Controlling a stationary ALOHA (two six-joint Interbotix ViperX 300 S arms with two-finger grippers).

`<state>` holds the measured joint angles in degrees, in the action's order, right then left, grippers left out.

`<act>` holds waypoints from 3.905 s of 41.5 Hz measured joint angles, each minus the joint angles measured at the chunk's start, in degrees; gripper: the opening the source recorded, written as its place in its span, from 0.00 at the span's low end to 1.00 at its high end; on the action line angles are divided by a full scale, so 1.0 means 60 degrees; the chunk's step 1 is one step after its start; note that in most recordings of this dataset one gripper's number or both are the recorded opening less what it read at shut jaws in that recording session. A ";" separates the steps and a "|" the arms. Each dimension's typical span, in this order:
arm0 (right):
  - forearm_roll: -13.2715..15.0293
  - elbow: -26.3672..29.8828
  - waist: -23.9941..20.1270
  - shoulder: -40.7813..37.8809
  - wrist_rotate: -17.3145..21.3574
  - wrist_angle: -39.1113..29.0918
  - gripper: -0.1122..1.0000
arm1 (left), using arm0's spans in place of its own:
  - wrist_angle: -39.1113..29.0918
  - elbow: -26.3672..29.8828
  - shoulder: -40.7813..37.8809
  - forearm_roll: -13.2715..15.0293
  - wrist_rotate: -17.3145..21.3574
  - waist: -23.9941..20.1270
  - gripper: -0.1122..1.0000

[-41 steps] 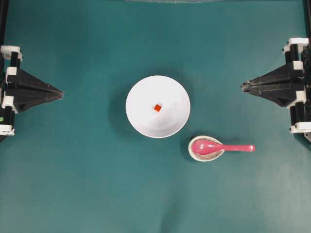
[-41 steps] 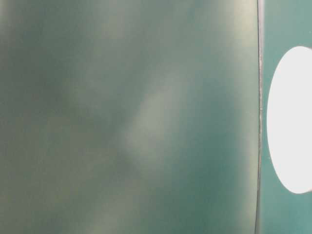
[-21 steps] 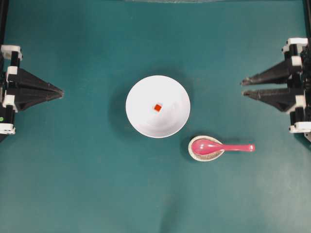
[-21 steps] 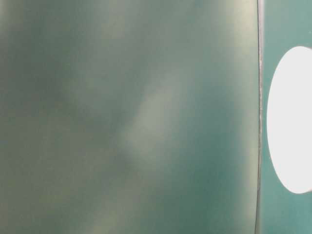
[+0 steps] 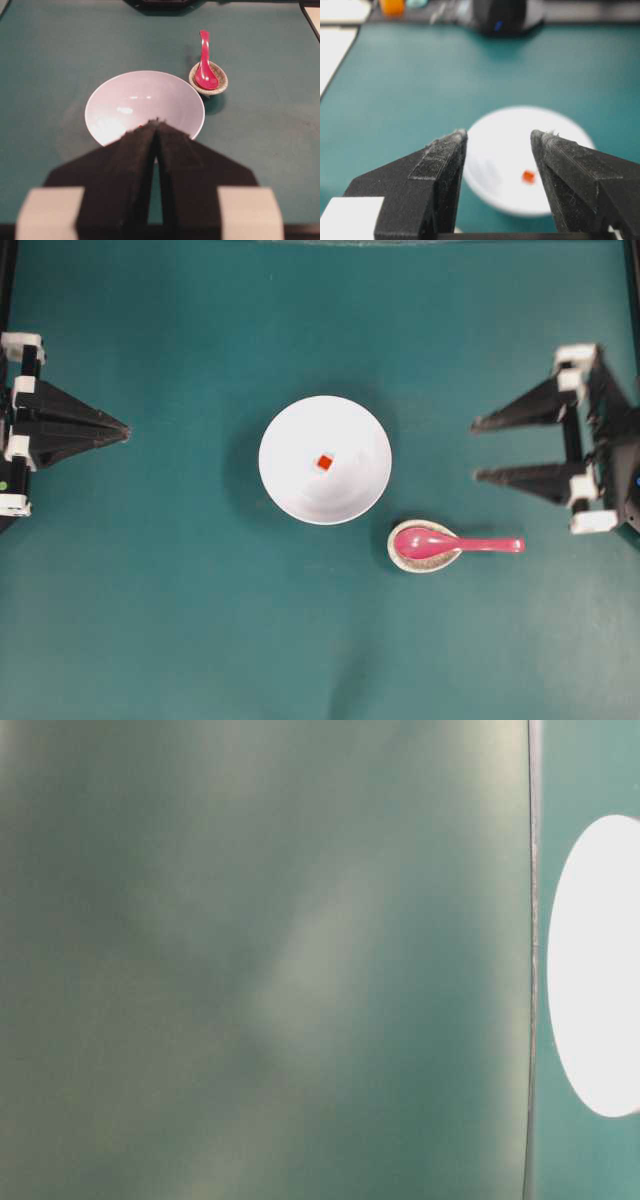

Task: Grip the spoon and scoop the red block from the bowl with right arm.
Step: 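Move the right gripper over the pink spoon handle, then lower the right gripper and close it on the pink spoon handle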

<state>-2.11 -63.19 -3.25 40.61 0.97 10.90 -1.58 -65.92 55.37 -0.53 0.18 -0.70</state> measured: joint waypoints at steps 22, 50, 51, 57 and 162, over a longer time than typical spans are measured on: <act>-0.3604 -0.2271 -0.3018 -0.3164 0.0015 0.5522 0.63 | 0.0000 -0.0015 0.0000 0.0015 0.0000 0.0000 0.10; -0.5610 -0.2402 -0.4746 -0.6196 -0.0044 0.7280 0.63 | 0.0000 0.0000 -0.0015 0.0015 0.0000 0.0000 0.10; -0.5610 -0.2432 -0.4746 -0.6196 -0.0044 0.7266 0.63 | 0.0000 0.0000 0.0000 0.0015 0.0000 -0.0015 0.10; -0.5610 -0.2461 -0.4746 -0.6240 -0.0234 0.6973 0.63 | 0.0000 0.0000 -0.0015 0.0015 -0.0015 0.0000 0.10; -0.5610 -0.2417 -0.4746 -0.6665 -0.0967 0.6665 0.35 | 0.0000 -0.0015 -0.0015 0.0015 -0.0132 0.0000 0.10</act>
<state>-35.77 -77.70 -31.73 0.62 -4.83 50.89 -1.58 -66.01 55.28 -0.44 -0.62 -0.70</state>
